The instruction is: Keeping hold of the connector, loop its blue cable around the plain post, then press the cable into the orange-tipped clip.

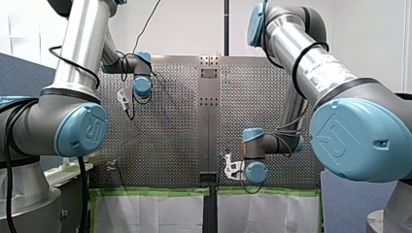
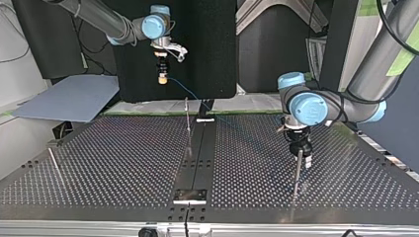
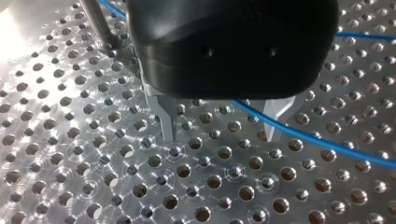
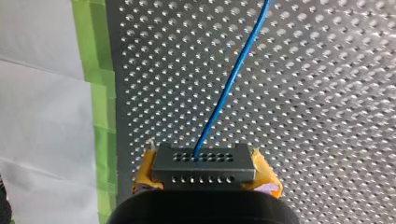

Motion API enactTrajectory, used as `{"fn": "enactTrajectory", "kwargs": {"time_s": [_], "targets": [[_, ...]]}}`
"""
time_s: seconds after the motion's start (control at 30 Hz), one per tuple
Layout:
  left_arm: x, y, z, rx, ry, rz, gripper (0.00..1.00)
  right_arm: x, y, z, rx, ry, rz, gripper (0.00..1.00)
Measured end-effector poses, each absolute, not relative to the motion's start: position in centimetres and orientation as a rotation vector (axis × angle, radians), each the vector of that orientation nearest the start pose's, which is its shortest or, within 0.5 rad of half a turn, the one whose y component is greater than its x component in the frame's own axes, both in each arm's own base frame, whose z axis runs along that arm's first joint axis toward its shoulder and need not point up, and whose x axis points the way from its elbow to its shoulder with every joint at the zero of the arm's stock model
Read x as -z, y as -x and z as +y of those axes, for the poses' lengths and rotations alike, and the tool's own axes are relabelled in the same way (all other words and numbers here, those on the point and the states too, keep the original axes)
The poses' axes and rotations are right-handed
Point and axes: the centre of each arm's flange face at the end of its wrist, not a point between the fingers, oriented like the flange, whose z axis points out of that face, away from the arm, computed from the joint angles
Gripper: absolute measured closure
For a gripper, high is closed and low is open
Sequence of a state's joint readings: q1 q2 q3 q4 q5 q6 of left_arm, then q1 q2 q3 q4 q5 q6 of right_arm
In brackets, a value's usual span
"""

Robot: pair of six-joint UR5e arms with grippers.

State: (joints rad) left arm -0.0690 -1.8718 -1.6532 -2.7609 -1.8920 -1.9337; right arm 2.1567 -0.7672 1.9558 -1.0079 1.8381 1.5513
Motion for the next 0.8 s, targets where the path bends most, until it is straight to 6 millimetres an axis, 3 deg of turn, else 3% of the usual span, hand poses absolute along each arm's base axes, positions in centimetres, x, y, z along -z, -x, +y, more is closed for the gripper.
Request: {"fn": "enactTrajectory", "kwargs": {"time_s": [0.33,0.53,0.8], "targets": [[-32.2,-57.5,-14.2,0.078,0.477,1.501,0.09,-1.1,-37.0,-36.6,-1.394,-1.569,-1.027,1.0],[-32.2,-57.5,-14.1,0.076,0.477,1.501,0.09,0.8,-36.0,-35.4,-1.403,-1.595,-1.019,1.0],[-32.2,-57.5,-14.2,0.076,0.476,1.501,0.09,3.1,-35.0,-36.0,-1.423,-1.574,-1.031,1.0]]}}
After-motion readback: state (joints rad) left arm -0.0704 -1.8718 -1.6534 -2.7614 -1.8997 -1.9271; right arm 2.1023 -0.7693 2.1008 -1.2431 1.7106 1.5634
